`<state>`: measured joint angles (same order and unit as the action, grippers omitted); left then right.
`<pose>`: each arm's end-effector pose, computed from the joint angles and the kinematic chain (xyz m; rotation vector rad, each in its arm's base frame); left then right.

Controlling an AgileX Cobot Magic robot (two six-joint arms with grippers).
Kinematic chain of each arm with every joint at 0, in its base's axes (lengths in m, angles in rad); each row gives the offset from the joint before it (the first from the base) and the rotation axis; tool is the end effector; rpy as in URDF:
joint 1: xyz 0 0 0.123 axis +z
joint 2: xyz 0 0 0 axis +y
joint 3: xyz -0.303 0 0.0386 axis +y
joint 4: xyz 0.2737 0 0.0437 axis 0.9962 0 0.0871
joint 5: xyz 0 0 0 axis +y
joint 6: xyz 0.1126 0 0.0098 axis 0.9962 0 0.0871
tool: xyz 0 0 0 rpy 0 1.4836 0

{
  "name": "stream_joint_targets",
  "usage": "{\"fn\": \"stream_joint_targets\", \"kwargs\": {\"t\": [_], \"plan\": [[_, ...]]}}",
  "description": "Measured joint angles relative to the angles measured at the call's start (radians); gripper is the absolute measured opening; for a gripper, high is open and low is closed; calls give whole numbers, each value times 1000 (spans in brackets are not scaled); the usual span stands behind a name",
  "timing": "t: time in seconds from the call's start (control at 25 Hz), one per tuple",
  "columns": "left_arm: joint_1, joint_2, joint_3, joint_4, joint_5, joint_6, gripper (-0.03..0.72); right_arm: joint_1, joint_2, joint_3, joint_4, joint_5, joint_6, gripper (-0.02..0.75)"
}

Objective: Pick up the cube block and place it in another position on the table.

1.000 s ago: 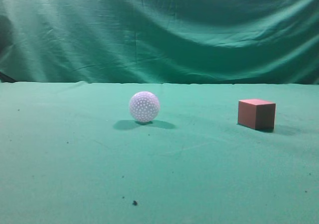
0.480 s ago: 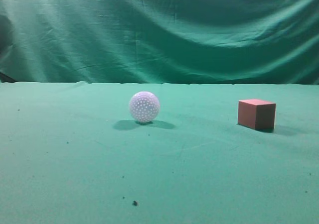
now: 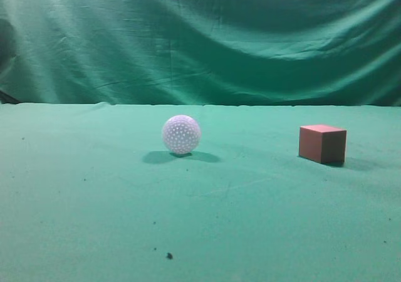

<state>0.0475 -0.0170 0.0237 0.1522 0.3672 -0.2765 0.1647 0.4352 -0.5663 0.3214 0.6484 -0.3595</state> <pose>0.0784 0.0099 0.1668 -0.2059 1.8417 -0.0099 0.1041 0.0392 0.3211 -0.3843 1.9374 0.2316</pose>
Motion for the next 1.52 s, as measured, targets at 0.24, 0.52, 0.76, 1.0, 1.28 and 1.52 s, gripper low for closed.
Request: {"fn": "stream_joint_targets", "kwargs": {"t": [0.24,0.52,0.76,1.0,1.28,1.52], "plan": [[0,0,0,0,0,0,262,92,308,-128,3,191,2,0],[0,0,0,0,0,0,262,365,689,-263,-200,235,222,0],[0,0,0,0,0,0,262,439,971,-368,-351,242,387,111],[0,0,0,0,0,0,262,409,1148,-465,-368,233,489,489],[0,0,0,0,0,0,262,390,1269,-487,-369,168,516,524],[0,0,0,0,0,0,262,390,1346,-487,-371,95,520,483]]}}
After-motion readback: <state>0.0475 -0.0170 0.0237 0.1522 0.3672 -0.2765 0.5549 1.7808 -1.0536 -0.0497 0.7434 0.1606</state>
